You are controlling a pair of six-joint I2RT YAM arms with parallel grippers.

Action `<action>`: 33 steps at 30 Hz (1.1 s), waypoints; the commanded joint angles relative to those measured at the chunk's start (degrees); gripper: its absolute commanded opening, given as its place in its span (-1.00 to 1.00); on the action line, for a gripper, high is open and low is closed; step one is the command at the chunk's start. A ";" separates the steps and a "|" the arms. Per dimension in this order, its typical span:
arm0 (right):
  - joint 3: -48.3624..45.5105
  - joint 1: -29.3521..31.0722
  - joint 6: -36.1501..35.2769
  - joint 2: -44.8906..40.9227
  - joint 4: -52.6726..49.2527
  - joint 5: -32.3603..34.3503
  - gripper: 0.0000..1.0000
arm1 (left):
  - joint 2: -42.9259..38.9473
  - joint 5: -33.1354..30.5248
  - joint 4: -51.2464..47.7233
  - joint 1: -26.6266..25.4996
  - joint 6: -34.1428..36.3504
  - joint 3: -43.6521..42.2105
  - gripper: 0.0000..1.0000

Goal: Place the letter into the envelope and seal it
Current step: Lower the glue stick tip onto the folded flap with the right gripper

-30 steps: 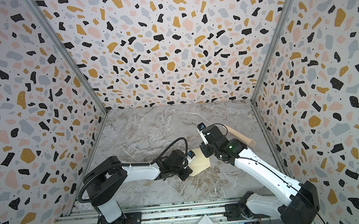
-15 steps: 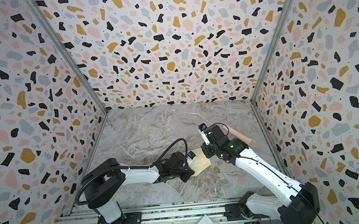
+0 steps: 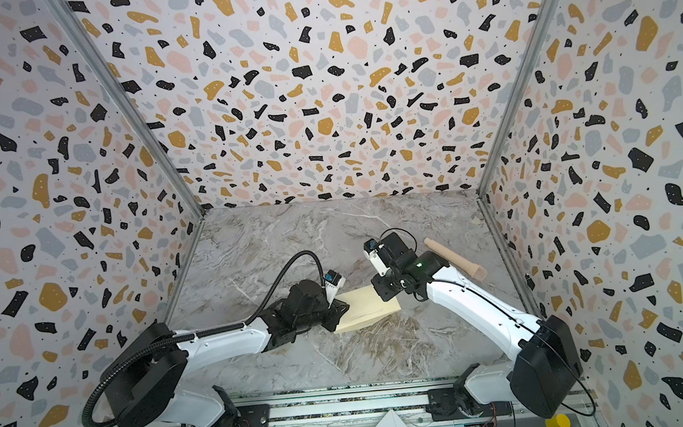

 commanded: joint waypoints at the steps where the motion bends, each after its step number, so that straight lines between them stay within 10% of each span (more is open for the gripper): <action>1: 3.56 1.67 -0.41 2.50 -1.36 -1.44 -1.00 | 0.24 -0.30 1.95 1.83 -0.54 -1.82 -0.80; 33: 19.67 7.95 -1.15 26.64 -9.58 -3.64 -1.00 | 11.75 4.23 11.53 5.61 -2.63 -6.25 -1.00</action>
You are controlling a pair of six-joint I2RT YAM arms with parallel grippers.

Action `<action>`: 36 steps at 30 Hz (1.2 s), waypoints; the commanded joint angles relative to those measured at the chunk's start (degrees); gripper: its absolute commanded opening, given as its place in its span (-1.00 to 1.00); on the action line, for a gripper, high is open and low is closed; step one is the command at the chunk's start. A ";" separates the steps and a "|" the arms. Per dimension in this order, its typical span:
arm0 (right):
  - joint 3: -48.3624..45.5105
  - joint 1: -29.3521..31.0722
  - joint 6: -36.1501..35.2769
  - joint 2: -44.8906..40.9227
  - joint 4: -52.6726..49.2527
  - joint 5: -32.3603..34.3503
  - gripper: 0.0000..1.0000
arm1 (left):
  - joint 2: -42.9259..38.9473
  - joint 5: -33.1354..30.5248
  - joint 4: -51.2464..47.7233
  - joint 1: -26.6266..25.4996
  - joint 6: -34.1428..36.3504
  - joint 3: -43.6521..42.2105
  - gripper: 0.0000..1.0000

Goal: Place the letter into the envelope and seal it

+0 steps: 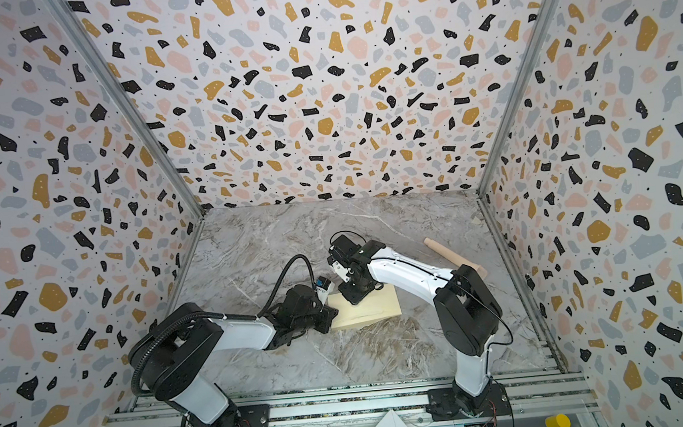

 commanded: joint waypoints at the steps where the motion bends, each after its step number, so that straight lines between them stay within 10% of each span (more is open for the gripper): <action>1: 2.70 0.89 -0.56 0.13 -2.89 -0.30 -1.00 | 1.24 0.74 -0.29 0.27 -0.42 -1.14 -1.00; 36: 3.98 1.13 0.12 3.66 -5.95 5.09 -1.00 | 1.94 -1.64 -3.13 0.26 1.07 -0.25 -1.00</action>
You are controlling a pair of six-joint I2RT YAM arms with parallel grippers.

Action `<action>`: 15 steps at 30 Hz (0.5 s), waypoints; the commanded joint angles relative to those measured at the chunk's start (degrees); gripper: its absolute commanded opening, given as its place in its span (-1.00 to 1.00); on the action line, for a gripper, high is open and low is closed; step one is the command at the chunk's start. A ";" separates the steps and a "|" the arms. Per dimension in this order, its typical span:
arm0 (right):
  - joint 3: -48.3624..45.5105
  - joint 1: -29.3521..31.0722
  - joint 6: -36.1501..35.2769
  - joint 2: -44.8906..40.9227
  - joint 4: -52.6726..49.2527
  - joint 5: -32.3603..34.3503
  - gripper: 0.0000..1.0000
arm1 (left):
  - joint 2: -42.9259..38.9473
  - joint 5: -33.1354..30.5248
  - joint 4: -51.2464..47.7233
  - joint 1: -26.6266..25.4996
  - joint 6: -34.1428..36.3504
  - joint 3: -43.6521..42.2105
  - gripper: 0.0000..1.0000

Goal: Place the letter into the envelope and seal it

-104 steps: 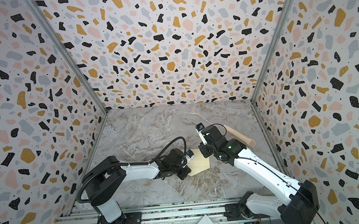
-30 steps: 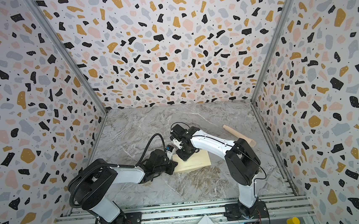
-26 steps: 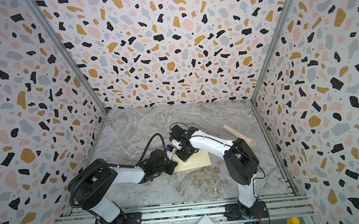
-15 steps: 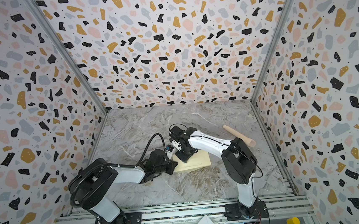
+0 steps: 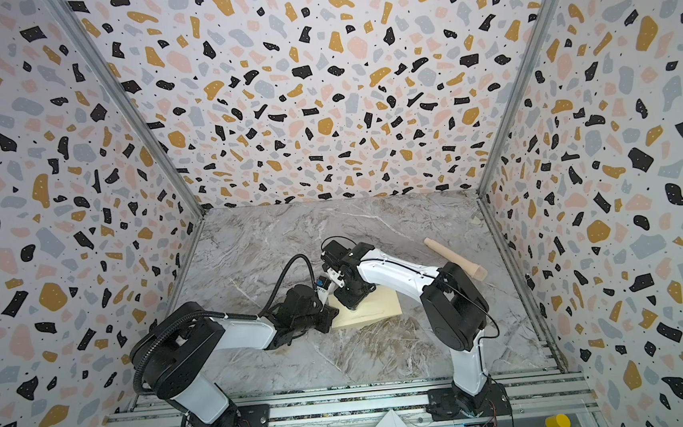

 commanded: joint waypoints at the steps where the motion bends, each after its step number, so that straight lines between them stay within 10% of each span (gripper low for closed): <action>1: 1.32 -0.40 0.27 -0.12 -2.84 2.66 -1.00 | 1.46 -1.43 -4.11 0.22 1.10 -0.27 -1.00; 15: 0.55 -1.87 0.93 0.05 -3.80 3.53 -1.00 | 1.62 -2.36 -4.74 0.17 1.66 -0.33 -1.00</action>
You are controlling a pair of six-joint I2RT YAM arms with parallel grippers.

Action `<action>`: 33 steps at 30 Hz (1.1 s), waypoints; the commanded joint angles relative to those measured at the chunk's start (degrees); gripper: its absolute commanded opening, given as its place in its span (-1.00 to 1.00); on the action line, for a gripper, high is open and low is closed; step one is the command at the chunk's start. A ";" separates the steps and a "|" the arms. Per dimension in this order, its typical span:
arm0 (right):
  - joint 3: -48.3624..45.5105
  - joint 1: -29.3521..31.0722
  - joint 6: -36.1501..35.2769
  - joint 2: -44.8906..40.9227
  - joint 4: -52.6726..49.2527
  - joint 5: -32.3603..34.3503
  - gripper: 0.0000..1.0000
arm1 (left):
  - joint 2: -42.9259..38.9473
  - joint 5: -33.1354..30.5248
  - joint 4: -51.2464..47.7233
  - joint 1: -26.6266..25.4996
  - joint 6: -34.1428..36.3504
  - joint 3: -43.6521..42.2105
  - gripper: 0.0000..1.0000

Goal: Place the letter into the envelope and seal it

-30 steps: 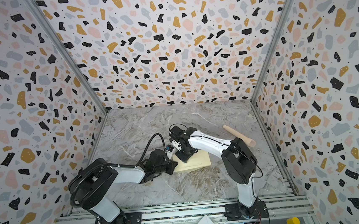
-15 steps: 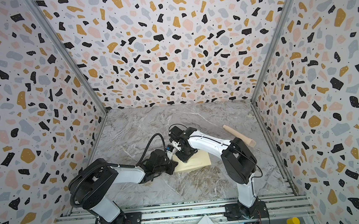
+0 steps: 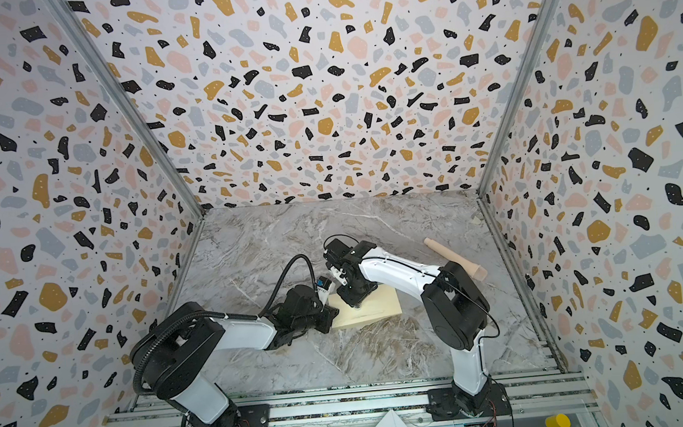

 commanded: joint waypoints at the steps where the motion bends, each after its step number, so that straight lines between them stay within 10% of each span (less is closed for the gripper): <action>1: 0.40 -0.80 0.48 -0.03 -2.98 2.15 -1.00 | 1.64 -1.76 -4.65 0.16 1.05 -0.34 -1.00; 33: -6.51 -6.17 0.01 -4.51 -3.97 3.34 -1.00 | 2.19 -2.12 -4.91 0.17 1.42 -0.50 -1.00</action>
